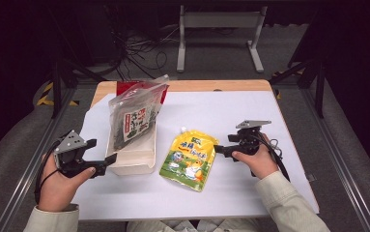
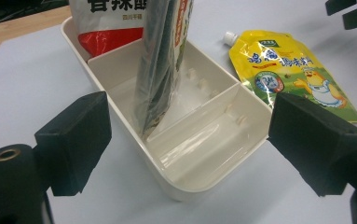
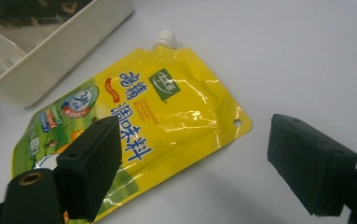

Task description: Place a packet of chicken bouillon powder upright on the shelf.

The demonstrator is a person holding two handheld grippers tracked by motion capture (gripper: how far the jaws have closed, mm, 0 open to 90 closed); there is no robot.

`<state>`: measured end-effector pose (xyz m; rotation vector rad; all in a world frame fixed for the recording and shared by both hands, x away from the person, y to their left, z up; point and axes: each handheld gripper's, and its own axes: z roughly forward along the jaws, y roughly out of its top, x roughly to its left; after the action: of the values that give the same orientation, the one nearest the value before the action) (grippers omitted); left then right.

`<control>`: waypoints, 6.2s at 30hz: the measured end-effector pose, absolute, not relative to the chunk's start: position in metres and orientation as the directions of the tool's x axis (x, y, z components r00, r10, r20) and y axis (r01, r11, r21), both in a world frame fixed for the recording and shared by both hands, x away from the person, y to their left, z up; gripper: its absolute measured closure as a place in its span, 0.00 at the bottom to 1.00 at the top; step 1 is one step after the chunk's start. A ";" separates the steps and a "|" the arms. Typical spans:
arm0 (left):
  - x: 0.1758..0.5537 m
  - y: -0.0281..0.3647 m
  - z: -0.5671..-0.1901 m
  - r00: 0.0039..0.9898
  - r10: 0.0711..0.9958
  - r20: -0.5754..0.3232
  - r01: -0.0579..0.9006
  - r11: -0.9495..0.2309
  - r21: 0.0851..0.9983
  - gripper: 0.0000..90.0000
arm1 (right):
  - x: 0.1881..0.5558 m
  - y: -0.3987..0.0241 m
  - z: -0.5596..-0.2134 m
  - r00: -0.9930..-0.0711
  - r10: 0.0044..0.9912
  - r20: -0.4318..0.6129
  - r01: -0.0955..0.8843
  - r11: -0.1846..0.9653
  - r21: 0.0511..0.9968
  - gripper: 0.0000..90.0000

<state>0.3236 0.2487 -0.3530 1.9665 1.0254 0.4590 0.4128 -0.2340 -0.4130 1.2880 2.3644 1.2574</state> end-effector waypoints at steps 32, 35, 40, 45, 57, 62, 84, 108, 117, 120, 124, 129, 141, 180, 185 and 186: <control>0.315 0.249 -0.359 0.593 0.804 -0.051 0.502 -0.319 0.804 0.15 | 0.448 -0.193 -0.454 -0.636 0.764 0.109 0.609 0.409 0.680 0.08; 0.315 0.249 -0.359 0.592 0.804 -0.053 0.502 -0.317 0.804 0.15 | 0.448 -0.190 -0.455 -0.648 0.757 0.088 0.597 0.432 0.676 0.08; 0.316 0.249 -0.360 0.593 0.803 -0.053 0.505 -0.319 0.802 0.15 | 0.447 -0.190 -0.456 -0.660 0.748 0.072 0.579 0.445 0.683 0.09; 0.316 0.249 -0.358 0.594 0.803 -0.054 0.497 -0.313 0.810 0.15 | 0.446 -0.188 -0.456 -0.670 0.740 0.054 0.567 0.464 0.680 0.11; 0.317 0.248 -0.357 0.599 0.799 -0.050 0.491 -0.318 0.811 0.15 | 0.444 -0.186 -0.455 -0.686 0.727 0.027 0.538 0.481 0.692 0.28; 0.317 0.248 -0.358 0.596 0.801 -0.056 0.495 -0.311 0.811 0.15 | 0.442 -0.183 -0.455 -0.708 0.706 0.034 0.520 0.488 0.701 0.42; 0.319 0.242 -0.358 0.623 0.780 -0.061 0.488 -0.326 0.810 0.16 | 0.427 -0.184 -0.444 -0.704 0.694 0.149 0.557 0.410 0.723 0.93; 0.324 0.210 -0.358 0.720 0.688 -0.091 0.453 -0.367 0.812 0.16 | 0.371 -0.202 -0.370 -0.811 0.569 0.139 0.352 0.285 0.892 0.95; 0.326 0.193 -0.359 0.764 0.637 -0.098 0.423 -0.381 0.822 0.16 | 0.350 -0.203 -0.347 -0.850 0.521 0.080 0.271 0.301 0.915 0.96; 0.326 0.187 -0.361 0.784 0.613 -0.102 0.406 -0.381 0.831 0.15 | 0.345 -0.204 -0.341 -0.858 0.511 0.049 0.241 0.318 0.917 0.96; 0.327 0.177 -0.363 0.813 0.572 -0.106 0.380 -0.385 0.841 0.14 | 0.342 -0.206 -0.338 -0.864 0.501 0.044 0.232 0.320 0.918 0.96; 0.328 0.166 -0.367 0.844 0.525 -0.109 0.351 -0.387 0.852 0.12 | 0.335 -0.207 -0.330 -0.883 0.467 0.043 0.211 0.313 0.926 0.96; 0.330 0.144 -0.375 0.912 0.385 -0.145 0.297 -0.374 0.878 0.10 | 0.316 -0.199 -0.317 -0.931 0.363 0.048 0.168 0.306 0.937 0.96; 0.321 0.107 -0.387 0.978 0.185 -0.095 0.174 -0.473 0.864 0.80 | 0.311 -0.193 -0.315 -0.949 0.310 0.060 0.148 0.269 0.952 0.84; 0.321 0.113 -0.383 0.978 0.183 -0.100 0.177 -0.470 0.865 0.80 | 0.313 -0.195 -0.315 -0.939 0.340 0.059 0.152 0.254 0.955 0.70; 0.321 0.116 -0.382 0.977 0.187 -0.104 0.180 -0.456 0.872 0.80 | 0.313 -0.196 -0.315 -0.937 0.346 0.053 0.148 0.254 0.956 0.68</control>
<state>0.3210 0.1156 -0.3818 2.0543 0.2582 0.0083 0.3131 -0.1959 -0.3145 0.4685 2.3497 1.7615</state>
